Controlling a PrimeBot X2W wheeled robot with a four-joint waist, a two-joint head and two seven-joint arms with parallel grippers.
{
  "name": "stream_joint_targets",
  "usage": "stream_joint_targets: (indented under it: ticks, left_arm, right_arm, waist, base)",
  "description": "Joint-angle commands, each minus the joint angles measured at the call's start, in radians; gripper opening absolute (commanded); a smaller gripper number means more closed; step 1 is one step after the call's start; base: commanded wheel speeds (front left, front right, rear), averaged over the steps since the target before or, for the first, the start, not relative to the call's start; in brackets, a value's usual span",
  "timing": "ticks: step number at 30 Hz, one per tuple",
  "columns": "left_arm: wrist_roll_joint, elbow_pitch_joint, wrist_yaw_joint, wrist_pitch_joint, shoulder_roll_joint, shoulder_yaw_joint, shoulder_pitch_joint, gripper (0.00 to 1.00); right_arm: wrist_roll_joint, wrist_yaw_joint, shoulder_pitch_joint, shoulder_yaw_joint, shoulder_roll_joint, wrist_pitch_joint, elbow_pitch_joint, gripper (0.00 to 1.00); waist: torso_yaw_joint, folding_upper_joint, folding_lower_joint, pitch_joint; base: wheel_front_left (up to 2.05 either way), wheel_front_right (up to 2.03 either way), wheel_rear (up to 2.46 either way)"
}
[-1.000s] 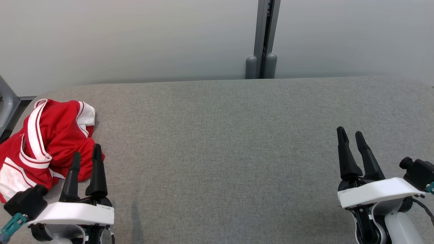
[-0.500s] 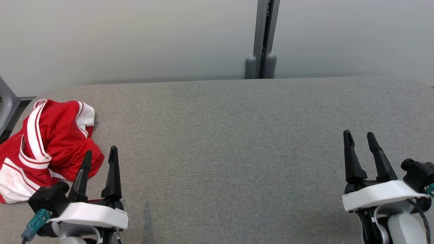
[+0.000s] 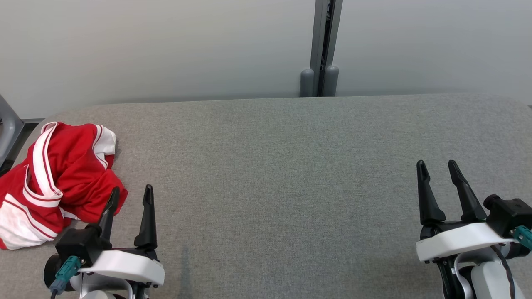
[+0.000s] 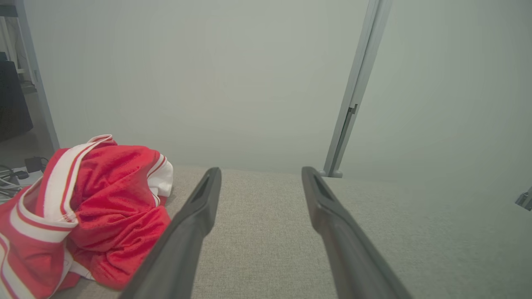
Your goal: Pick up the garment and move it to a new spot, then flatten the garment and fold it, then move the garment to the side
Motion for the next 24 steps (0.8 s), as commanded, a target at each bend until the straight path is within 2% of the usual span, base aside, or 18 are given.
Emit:
stream_joint_targets:
  ticks: [1, 24]
  left_arm:
    - [0.025, -0.004, 0.002, -0.010, 0.006, -0.004, -0.023, 1.00]
    - [0.179, 0.008, 0.000, -0.056, 0.007, -0.039, -0.025, 1.00]
  right_arm:
    - [-0.027, 0.005, 0.001, 0.001, -0.010, -0.013, -0.001, 1.00]
    - [-0.175, 0.004, 0.013, -0.002, -0.011, -0.046, 0.011, 1.00]
  waist:
    - [0.000, 0.0000, 0.0000, -0.001]
    - [0.003, 0.0000, 0.0000, 0.001]
  base:
    - [0.00, 0.00, 0.00]
    - [0.00, 0.00, 0.00]
